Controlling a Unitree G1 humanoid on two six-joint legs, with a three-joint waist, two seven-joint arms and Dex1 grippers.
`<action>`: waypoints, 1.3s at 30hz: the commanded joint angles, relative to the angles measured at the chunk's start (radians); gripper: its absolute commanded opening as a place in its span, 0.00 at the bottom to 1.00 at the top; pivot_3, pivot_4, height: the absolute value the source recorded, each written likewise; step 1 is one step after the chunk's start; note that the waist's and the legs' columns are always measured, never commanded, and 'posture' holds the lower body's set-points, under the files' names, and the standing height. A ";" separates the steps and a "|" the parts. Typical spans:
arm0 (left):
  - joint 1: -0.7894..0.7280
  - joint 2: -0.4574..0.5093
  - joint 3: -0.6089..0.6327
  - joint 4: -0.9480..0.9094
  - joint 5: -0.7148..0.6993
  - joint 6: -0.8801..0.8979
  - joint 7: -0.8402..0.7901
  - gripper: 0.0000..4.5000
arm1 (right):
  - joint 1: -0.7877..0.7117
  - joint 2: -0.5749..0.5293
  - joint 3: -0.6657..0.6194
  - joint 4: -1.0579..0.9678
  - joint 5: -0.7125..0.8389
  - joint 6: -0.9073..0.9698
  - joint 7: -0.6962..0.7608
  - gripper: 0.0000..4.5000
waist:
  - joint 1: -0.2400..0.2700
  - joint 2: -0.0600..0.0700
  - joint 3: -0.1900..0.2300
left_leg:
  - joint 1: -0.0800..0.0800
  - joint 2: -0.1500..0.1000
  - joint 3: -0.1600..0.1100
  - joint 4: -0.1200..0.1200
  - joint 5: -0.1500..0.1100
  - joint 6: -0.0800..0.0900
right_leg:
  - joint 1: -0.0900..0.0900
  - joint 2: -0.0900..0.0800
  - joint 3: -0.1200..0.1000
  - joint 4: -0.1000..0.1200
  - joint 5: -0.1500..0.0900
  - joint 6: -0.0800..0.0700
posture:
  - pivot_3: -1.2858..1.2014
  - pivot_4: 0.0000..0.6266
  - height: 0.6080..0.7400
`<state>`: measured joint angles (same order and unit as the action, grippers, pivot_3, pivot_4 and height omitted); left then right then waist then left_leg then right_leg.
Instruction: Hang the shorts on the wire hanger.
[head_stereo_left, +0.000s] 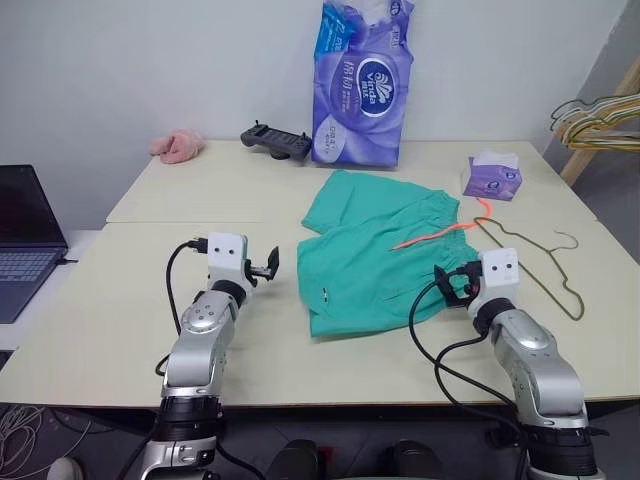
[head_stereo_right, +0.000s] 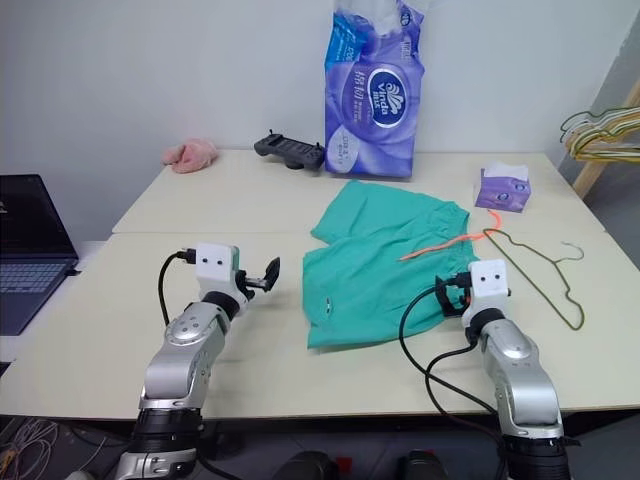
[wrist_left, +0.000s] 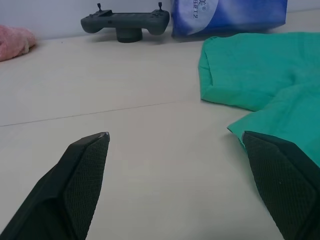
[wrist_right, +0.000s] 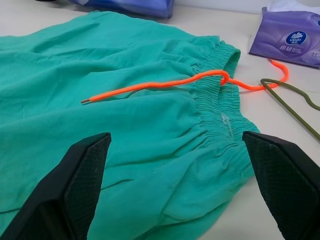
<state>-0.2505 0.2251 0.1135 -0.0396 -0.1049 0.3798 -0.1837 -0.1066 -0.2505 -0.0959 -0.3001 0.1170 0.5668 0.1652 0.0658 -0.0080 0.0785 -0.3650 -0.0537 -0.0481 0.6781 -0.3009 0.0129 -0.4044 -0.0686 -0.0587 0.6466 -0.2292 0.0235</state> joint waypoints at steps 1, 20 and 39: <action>-0.021 -0.008 0.014 -0.013 -0.019 -0.006 0.005 1.00 | -0.026 -0.004 -0.011 -0.045 -0.002 -0.022 -0.007 1.00 | 0.000 0.000 0.000 | 0.000 0.000 0.000 0.000 0.000 0.000 | 0.000 0.000 0.000 0.000 0.000 0.000 | 0.55 0.02 1.00; -0.040 -0.016 0.031 -0.011 -0.065 0.002 0.007 1.00 | -0.045 0.001 -0.035 -0.038 0.003 -0.055 -0.020 1.00 | -0.001 0.000 0.000 | 0.000 0.000 0.001 0.000 0.000 0.000 | 0.000 0.004 0.001 0.001 0.000 0.000 | 0.55 0.04 1.00; -0.178 0.289 -0.218 -0.022 -0.222 0.010 -0.749 1.00 | -0.024 -0.563 0.003 0.170 0.158 -0.311 0.829 1.00 | -0.022 0.000 0.000 | 0.004 0.002 0.004 0.001 0.000 0.001 | 0.004 0.006 0.002 -0.001 0.000 0.000 | 0.54 0.04 1.00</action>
<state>-0.4129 0.5042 -0.0769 -0.0491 -0.3119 0.4057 -0.8507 -0.1036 -0.7931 -0.0904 -0.1832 0.2668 0.3256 0.9018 0.0436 -0.0081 0.0782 -0.3605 -0.0505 -0.0413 0.6792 -0.3014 0.0144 -0.3996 -0.0609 -0.0570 0.6447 -0.2303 0.0251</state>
